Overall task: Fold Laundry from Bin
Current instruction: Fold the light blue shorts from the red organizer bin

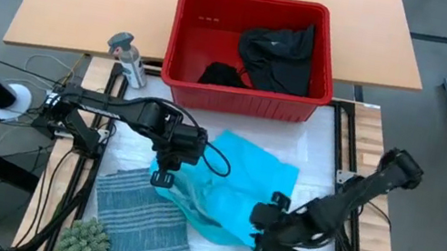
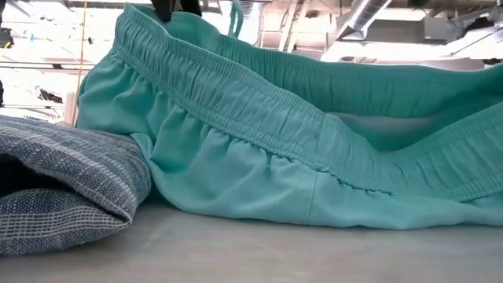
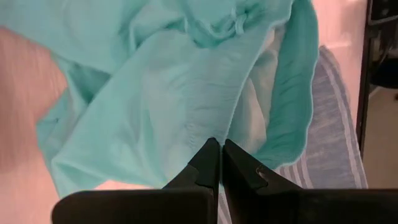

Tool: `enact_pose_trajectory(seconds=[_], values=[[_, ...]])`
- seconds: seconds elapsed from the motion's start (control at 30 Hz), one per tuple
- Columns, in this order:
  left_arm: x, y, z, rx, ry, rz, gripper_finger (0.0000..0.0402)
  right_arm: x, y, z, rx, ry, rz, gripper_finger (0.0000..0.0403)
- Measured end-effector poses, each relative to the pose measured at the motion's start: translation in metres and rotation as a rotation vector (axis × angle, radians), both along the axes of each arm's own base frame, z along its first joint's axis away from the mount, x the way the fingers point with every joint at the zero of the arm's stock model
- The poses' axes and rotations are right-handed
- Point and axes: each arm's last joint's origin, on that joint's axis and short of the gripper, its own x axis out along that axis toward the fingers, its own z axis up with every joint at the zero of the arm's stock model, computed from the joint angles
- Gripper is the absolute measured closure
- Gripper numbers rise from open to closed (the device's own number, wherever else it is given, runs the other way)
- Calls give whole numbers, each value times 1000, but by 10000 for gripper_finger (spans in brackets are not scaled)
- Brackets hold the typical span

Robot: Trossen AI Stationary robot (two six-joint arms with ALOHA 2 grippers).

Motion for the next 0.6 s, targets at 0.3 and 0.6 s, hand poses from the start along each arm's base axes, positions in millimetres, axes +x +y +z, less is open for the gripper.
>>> enact_pose_trajectory(seconds=[0.3,0.6], values=[[4,10,1,-4,-40,26,401,36,14,-29,-88,76,75,159],[11,27,3,-47,-100,61,401,66,32,-54,-232,200,145,159]])
